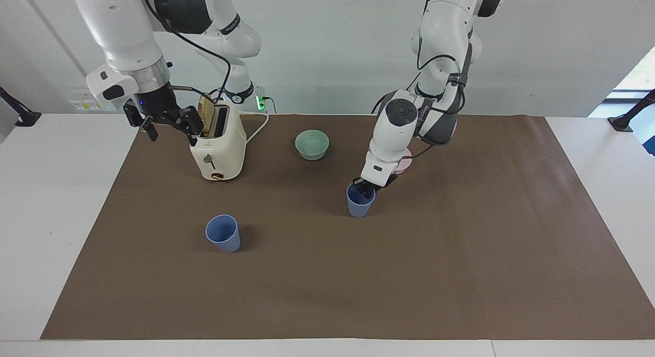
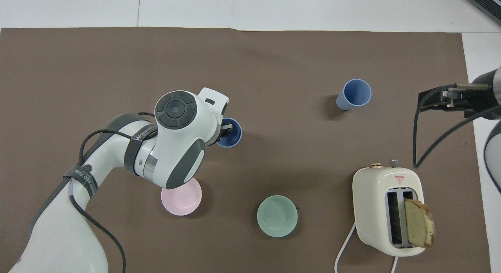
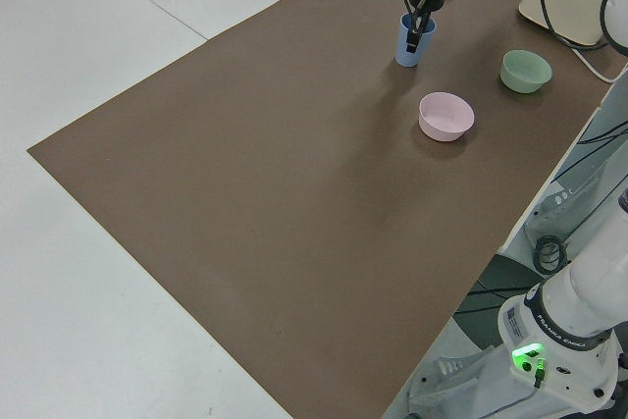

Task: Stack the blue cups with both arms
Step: 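Carry the blue cup with the left gripper to the table center, then release the cup with the left gripper while the right gripper reaches the other cup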

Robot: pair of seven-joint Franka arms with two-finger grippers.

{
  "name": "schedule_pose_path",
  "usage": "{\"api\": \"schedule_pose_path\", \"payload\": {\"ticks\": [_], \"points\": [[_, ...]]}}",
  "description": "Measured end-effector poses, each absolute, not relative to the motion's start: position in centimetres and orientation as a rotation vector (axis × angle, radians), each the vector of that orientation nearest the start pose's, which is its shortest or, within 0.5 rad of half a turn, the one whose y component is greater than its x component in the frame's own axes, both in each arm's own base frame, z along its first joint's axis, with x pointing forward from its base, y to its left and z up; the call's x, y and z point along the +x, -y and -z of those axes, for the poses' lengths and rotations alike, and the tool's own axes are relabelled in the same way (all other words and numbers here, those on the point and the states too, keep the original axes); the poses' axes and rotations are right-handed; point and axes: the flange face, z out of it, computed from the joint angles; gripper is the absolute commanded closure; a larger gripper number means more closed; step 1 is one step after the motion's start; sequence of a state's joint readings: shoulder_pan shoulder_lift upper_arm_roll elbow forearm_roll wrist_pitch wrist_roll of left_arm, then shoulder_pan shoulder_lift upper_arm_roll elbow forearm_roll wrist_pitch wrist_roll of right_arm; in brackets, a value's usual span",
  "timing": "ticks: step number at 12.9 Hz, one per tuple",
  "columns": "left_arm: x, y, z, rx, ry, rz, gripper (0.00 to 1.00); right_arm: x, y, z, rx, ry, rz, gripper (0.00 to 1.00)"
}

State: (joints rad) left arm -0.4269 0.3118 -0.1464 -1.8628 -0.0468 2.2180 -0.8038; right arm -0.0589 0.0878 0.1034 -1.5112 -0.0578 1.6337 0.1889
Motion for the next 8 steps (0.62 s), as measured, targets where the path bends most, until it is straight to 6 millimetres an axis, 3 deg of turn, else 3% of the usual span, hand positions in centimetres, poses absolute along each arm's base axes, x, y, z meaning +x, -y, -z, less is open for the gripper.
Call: {"api": "schedule_pose_path", "payload": {"ticks": [3, 6, 8], "points": [[53.7, 33.5, -36.6, -3.210, 0.435, -0.009, 0.00, 62.3, -1.8, -57.5, -3.165, -0.216, 0.079, 0.00], [55.3, 31.1, -40.7, -3.212, 0.431, 0.022, 0.00, 65.8, -2.0, -52.2, -3.152, -0.204, 0.092, 0.00], [56.2, 27.6, -44.7, -3.212, 0.385, 0.044, 0.00, 67.5, -2.2, -48.8, -3.145, -0.196, 0.099, 0.00]]}}
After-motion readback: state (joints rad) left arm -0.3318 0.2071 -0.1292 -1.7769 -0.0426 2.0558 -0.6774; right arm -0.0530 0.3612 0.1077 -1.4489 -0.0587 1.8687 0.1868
